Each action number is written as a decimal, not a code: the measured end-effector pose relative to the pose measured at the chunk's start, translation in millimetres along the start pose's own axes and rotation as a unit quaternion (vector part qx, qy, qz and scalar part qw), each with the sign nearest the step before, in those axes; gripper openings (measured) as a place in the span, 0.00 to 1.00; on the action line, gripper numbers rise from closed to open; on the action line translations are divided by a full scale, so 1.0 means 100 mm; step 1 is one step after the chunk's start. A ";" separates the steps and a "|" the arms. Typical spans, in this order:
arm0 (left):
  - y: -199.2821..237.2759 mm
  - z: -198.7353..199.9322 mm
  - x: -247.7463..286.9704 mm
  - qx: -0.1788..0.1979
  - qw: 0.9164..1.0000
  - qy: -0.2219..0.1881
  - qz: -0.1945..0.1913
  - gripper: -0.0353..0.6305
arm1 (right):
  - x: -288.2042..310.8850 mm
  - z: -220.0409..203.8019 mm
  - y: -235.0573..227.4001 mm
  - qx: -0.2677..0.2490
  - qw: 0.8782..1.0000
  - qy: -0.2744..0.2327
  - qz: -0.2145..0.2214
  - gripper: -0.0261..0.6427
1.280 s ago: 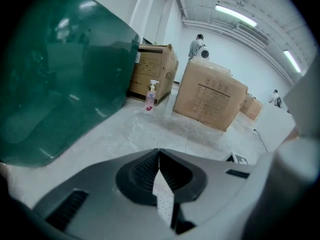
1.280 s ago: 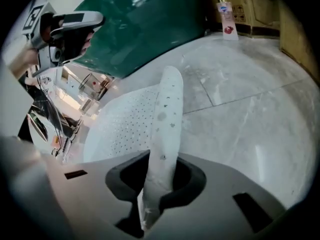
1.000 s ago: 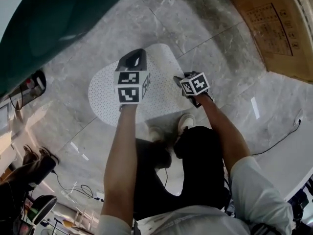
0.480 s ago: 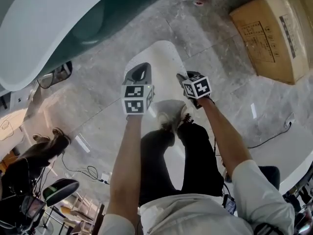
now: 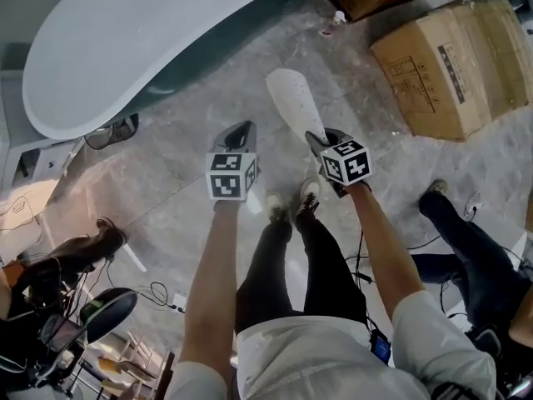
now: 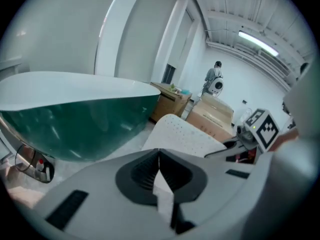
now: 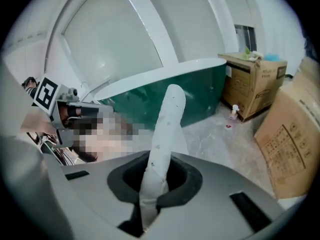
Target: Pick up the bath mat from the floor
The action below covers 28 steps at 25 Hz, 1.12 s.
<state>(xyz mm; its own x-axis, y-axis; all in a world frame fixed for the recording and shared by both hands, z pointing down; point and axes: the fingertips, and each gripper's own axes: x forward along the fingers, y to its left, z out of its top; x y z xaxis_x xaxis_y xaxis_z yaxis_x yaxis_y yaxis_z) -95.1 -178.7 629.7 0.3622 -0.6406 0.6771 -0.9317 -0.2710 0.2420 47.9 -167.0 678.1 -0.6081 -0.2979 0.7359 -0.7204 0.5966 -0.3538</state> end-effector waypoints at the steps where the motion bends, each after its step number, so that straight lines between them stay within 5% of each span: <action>1: -0.03 0.07 -0.09 0.002 1.000 0.002 -0.004 0.08 | -0.16 0.09 0.01 0.000 1.000 -0.006 -0.007 0.10; 6: -0.23 0.61 -0.67 0.028 0.999 -0.023 -0.023 0.08 | -1.02 0.56 0.09 0.004 0.999 -0.036 -0.040 0.10; 12: -0.50 1.65 -1.39 0.102 0.988 -0.105 -0.041 0.08 | -1.99 1.39 0.25 -0.009 0.992 -0.092 -0.089 0.10; 20: -0.90 2.61 -2.39 0.161 0.965 -0.204 -0.030 0.08 | -3.29 2.48 0.97 -0.070 0.973 -0.200 -0.091 0.10; 28: -1.10 3.35 -3.29 0.227 0.929 -0.293 -0.005 0.08 | -4.46 3.34 1.68 -0.152 0.928 -0.319 -0.117 0.10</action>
<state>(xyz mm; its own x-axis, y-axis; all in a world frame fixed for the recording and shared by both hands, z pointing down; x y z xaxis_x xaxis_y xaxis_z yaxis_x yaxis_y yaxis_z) -102.5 -179.4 147.5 0.4477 -0.8816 0.1496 -0.8684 -0.4686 -0.1621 86.5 -183.0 97.5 -0.5911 -0.7682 0.2459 -0.7888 0.6142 0.0224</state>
